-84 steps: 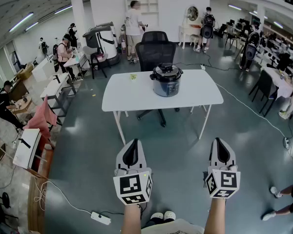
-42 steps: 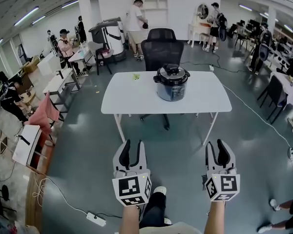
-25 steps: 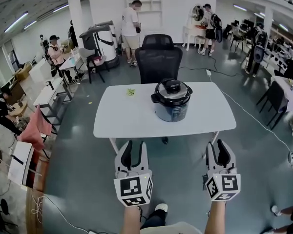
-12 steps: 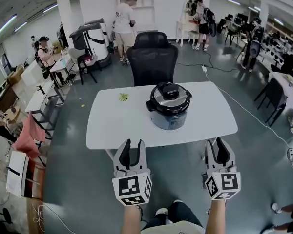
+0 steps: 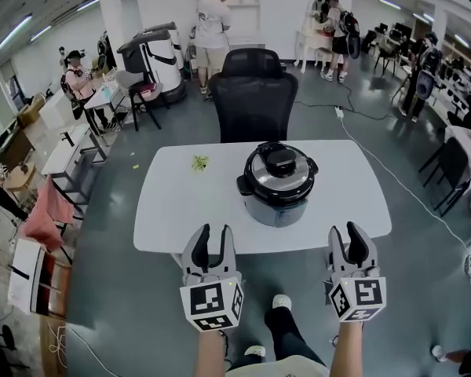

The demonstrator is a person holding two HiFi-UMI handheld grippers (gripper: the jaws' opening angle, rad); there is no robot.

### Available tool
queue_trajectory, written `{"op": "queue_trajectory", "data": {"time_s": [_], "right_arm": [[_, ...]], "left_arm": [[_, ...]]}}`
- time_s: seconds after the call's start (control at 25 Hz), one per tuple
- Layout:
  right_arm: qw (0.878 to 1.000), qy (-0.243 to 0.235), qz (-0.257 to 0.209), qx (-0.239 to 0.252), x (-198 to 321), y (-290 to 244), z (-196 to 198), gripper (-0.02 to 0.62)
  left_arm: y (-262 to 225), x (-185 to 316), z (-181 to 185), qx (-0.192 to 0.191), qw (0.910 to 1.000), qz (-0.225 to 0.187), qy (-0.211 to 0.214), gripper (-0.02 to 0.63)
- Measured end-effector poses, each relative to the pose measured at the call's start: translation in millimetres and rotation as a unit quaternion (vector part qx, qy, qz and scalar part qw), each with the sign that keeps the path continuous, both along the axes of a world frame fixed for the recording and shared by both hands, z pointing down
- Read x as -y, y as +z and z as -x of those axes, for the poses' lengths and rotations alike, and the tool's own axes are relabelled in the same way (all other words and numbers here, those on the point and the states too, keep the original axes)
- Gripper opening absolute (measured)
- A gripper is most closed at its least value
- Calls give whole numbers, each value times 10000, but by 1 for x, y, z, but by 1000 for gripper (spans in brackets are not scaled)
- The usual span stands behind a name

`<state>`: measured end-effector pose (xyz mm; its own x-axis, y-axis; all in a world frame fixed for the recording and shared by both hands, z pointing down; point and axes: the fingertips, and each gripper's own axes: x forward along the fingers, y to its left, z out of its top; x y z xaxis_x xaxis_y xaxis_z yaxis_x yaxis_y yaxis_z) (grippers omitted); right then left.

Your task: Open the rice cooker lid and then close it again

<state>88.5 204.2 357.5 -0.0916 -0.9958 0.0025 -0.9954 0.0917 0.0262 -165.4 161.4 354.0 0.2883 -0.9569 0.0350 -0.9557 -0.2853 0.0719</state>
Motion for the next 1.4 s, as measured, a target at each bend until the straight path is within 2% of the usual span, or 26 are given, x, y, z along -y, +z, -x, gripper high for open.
{"op": "queue_trajectory", "data": {"time_s": [0.48, 0.76, 1.08, 1.24, 1.4], "right_arm": [[9974, -716, -34, -106, 186, -35, -46, 146], [9930, -1173, -2, -153, 271, -30, -63, 146], [9870, -1581, 269, -127, 328, -5, -71, 147], [9837, -1743, 437, -104, 349, 5, -69, 147], [9792, -1921, 658, -34, 364, 20, -61, 147]], "left_arm": [[-35, 156, -60, -34, 9990, -48, -450, 146], [-32, 228, -92, -71, 9977, -12, -675, 146], [-11, 277, -122, -48, 9968, 239, -767, 146], [2, 295, -132, -8, 9963, 534, -672, 146], [24, 310, -137, -154, 9943, 932, -492, 146]]}}
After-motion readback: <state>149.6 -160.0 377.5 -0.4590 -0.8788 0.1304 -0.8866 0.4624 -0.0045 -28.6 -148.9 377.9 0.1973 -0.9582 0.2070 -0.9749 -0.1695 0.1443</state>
